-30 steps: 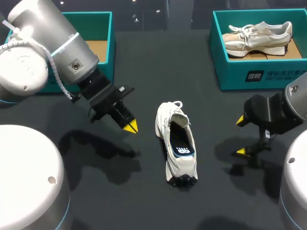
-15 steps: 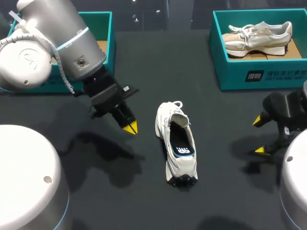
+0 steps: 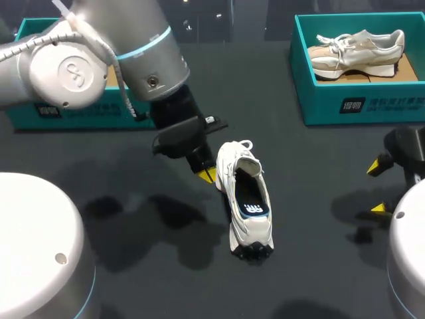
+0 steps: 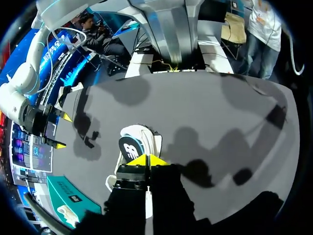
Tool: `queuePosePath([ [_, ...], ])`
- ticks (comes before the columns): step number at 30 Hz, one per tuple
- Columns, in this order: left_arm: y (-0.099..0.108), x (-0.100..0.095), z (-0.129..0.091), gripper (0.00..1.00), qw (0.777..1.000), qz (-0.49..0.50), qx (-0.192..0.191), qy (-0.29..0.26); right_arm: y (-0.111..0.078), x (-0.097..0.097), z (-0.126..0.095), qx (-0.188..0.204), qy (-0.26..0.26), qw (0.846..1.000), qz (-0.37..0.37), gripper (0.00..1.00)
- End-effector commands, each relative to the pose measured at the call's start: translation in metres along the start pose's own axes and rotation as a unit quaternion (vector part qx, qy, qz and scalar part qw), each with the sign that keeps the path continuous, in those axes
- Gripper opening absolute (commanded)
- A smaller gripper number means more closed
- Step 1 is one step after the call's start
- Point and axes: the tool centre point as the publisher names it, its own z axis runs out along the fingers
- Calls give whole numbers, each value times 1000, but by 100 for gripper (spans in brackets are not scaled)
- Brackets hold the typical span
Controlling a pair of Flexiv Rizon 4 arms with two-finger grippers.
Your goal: Take the shoe out of the shoebox, open the shoe tongue, remove and reinsert the insole, then place the shoe into the shoebox
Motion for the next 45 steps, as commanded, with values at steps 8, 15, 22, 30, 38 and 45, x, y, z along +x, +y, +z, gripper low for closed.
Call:
queuePosePath([
  [8,1,-43,36,0,996,32,2,87,0,3,-1,0,-2,1000,0,100],
  [15,1,-43,36,0,996,32,2,87,0,3,-1,0,-2,1000,0,100],
  [22,-1,-54,71,0,993,33,-6,109,0,3,-1,0,-2,1000,0,100],
  [30,2,-58,93,0,993,32,3,116,0,3,-1,0,-2,1000,0,100],
  [38,8,-55,110,0,992,32,13,125,0,3,-1,0,-2,1000,0,100],
  [45,8,-43,125,0,990,40,27,134,0,3,-1,0,-2,1000,0,100],
])
